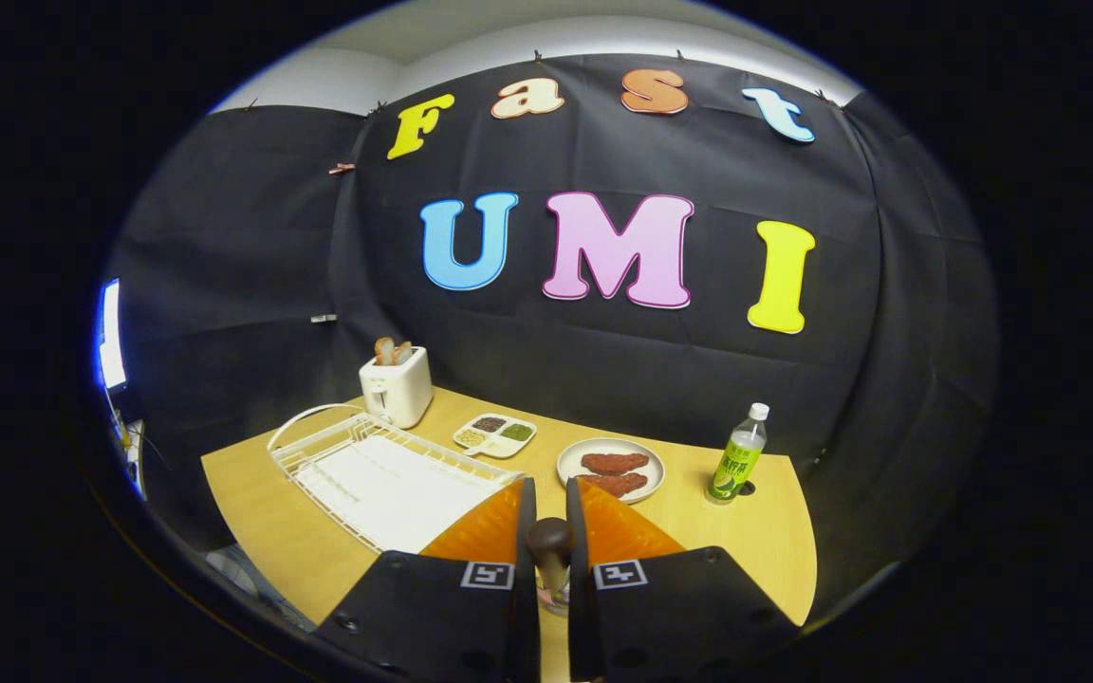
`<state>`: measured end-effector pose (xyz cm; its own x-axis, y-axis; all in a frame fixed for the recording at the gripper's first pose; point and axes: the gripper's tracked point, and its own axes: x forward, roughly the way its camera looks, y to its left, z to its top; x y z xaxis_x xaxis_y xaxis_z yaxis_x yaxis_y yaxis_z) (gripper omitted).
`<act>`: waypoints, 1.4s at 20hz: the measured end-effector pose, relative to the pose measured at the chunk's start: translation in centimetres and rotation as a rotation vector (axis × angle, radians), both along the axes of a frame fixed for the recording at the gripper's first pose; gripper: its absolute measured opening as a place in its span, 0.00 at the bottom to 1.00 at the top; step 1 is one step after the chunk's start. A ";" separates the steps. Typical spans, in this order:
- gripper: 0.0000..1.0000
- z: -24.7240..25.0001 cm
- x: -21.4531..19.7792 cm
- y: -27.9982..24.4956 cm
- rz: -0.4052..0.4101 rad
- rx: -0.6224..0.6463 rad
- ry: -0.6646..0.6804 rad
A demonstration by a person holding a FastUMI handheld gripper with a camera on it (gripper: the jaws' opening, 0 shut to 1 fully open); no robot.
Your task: Take the plate from the dish rack, then take the spoon from the basket and place it into the plate.
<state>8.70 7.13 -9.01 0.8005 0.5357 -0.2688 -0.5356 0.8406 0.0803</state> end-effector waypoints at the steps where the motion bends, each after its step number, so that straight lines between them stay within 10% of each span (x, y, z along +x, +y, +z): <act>1: 0.16 0.3 -1.0 0.8 0.008 0.007 0.003; 17: 0.16 -12.7 -7.4 4.2 -0.244 -0.129 0.080; 28: 0.33 -16.8 -12.0 7.6 -0.218 -0.161 0.230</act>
<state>-3.30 14.69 -25.83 0.7998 0.2952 -0.5227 -0.3256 0.9448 0.0354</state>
